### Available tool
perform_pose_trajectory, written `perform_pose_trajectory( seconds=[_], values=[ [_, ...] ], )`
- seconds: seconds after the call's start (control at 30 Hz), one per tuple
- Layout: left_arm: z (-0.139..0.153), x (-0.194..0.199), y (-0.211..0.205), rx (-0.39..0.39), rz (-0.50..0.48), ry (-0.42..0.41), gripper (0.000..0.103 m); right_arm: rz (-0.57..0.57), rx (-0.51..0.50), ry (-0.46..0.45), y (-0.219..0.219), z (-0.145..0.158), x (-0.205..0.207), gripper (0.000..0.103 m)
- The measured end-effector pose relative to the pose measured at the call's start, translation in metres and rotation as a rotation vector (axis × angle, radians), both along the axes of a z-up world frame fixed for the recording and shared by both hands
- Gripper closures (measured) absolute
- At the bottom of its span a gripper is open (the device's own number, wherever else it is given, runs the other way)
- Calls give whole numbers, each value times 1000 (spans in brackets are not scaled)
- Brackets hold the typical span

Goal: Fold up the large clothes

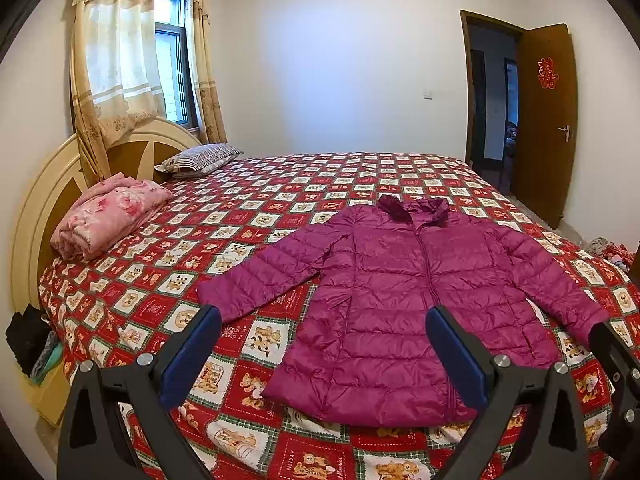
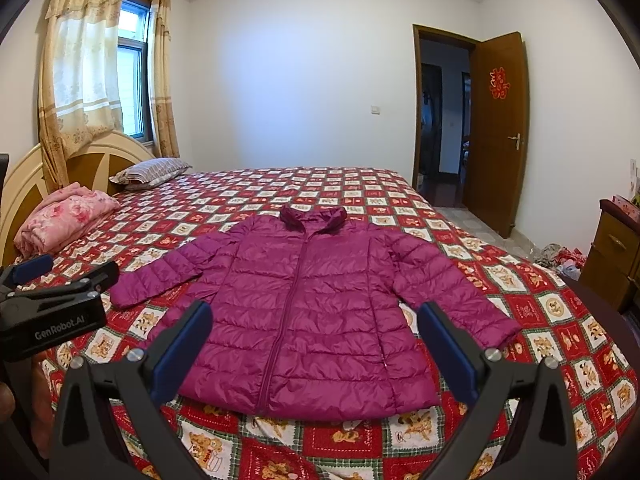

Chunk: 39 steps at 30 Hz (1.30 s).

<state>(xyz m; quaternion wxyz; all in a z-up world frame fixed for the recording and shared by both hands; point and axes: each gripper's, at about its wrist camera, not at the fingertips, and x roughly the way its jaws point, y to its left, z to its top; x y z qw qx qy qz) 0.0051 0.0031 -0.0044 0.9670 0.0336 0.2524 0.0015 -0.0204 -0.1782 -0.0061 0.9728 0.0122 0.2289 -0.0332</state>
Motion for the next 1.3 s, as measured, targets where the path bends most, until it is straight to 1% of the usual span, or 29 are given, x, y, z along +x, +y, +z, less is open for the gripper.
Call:
perform_pose_trajectory(
  seconds=[1.3],
  values=[
    [0,-2,2,-11,6,-4,1,5,1,12,3,-7,2,0]
  ],
)
